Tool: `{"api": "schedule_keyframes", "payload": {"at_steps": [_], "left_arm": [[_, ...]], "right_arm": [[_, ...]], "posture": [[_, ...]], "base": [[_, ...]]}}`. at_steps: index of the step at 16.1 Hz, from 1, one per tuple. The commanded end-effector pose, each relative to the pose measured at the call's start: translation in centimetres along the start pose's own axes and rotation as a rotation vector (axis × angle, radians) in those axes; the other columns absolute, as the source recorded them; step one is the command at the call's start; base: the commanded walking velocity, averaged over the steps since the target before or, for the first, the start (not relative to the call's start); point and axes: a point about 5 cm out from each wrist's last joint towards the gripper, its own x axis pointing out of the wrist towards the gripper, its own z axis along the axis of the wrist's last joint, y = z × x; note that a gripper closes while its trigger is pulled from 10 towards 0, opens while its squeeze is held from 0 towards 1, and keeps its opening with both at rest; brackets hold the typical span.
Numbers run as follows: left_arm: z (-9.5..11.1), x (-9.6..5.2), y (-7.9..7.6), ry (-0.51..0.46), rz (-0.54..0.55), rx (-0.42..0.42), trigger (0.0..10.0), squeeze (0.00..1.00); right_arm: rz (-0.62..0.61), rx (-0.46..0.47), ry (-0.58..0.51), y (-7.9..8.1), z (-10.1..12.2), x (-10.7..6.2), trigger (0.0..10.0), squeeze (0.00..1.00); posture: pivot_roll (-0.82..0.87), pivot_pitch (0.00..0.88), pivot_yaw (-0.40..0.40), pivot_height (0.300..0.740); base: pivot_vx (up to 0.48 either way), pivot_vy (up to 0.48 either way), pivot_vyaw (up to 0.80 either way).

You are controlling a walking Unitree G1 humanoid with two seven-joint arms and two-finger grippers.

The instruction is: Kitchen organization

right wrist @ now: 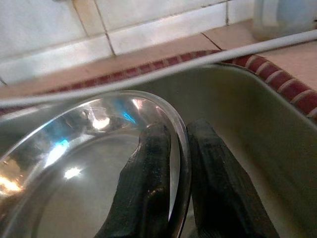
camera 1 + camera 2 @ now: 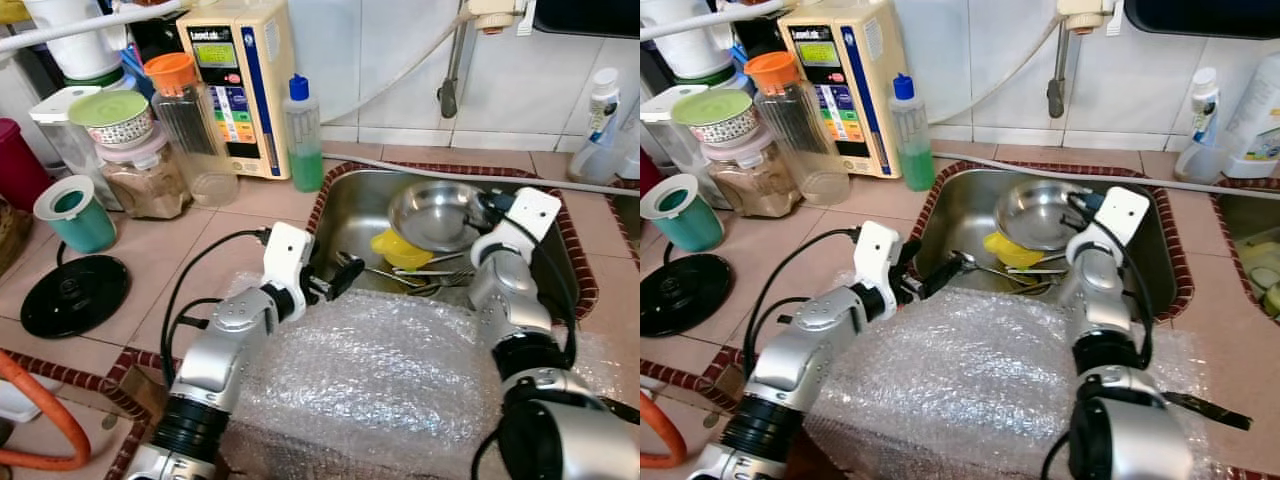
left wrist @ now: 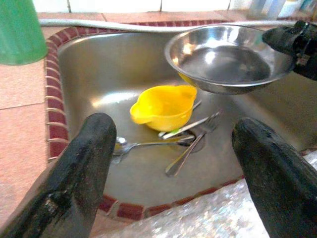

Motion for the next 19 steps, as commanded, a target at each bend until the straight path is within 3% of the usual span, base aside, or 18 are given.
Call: {"api": "schedule_keyframes", "payload": {"at_steps": [1,2,3,4,5,7,8,9,10,17,19], "left_arm": [[0.1,-0.3,0.0,0.013,-0.005,0.024,10.0,1.00],[0.0,-0.3,-0.1,0.018,-0.006,0.027,10.0,1.00],[-0.2,-0.4,-0.1,0.033,-0.009,0.031,10.0,1.00],[-0.2,-0.5,-0.2,0.039,-0.012,0.033,10.0,1.00],[-0.2,-0.5,-0.3,0.041,-0.014,0.030,10.0,1.00],[-0.2,-0.6,-0.5,0.047,-0.021,0.038,10.0,1.00],[-0.2,-0.6,-0.5,0.048,-0.021,0.042,10.0,1.00],[-0.2,-0.6,-0.5,0.049,-0.020,0.044,10.0,1.00],[-0.2,-0.7,-0.6,0.052,-0.021,0.047,10.0,1.00],[-0.1,-0.5,-0.4,0.067,-0.019,0.070,10.0,1.00],[0.3,-0.3,0.1,0.039,0.053,0.098,10.0,1.00]], "right_arm": [[0.012,-0.037,-0.005,0.6,0.2,0.1,0.4,0.00],[0.007,-0.045,0.007,0.5,-0.1,0.2,2.2,0.00],[0.002,-0.069,0.023,0.2,-0.6,0.1,3.3,0.00],[0.003,-0.099,0.046,0.0,-1.2,0.1,7.8,0.00],[0.003,-0.102,0.065,-0.1,-1.5,0.1,10.0,0.00],[-0.018,-0.082,0.149,-0.8,-2.6,0.1,10.0,0.00],[-0.028,-0.029,0.184,-1.2,-3.2,0.0,10.0,0.00],[-0.035,0.005,0.207,-1.5,-3.6,-0.1,10.0,0.09],[-0.049,0.027,0.222,-1.8,-3.8,-0.2,10.0,1.00],[-0.101,0.183,0.279,-3.2,-4.9,-0.4,10.0,1.00],[-0.083,0.256,0.281,-3.0,-4.8,-0.4,10.0,1.00]], "posture": [[0.03,0.000,0.142,0.740],[0.03,0.000,0.142,0.740],[0.03,0.000,0.142,0.740],[0.03,0.000,0.143,0.740],[0.03,0.000,0.143,0.740],[0.04,0.000,0.143,0.740],[0.04,0.000,0.144,0.740],[0.05,0.000,0.146,0.740],[0.05,0.000,0.146,0.740],[0.04,0.000,0.155,0.740],[0.04,0.000,0.154,0.740]], "base": [[0.000,0.000,0.00],[0.000,0.000,0.00],[0.000,0.000,0.00],[0.000,0.000,0.00],[0.000,0.000,0.00],[0.000,0.000,0.00],[0.000,0.000,0.00],[0.000,0.000,0.00],[0.000,0.000,0.00],[0.000,0.000,0.00],[0.000,0.000,0.00]]}}
